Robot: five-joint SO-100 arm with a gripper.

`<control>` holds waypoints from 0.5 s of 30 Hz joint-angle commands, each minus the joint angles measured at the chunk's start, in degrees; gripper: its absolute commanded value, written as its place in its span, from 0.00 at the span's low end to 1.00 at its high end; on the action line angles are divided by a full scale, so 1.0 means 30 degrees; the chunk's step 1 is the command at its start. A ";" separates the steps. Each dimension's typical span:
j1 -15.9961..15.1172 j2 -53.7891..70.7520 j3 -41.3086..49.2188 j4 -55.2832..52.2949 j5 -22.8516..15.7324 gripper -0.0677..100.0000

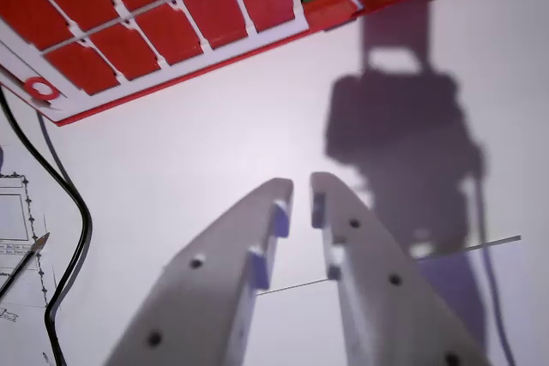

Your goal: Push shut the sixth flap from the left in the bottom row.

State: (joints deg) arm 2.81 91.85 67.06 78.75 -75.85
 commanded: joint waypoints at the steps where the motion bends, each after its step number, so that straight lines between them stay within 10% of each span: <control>1: 0.0059 -0.0850 -0.2402 0.0117 0.0205 0.02; 15: -0.0088 -0.7061 -0.6240 0.0088 0.0674 0.02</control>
State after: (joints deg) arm 2.90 70.75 55.37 79.10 -73.65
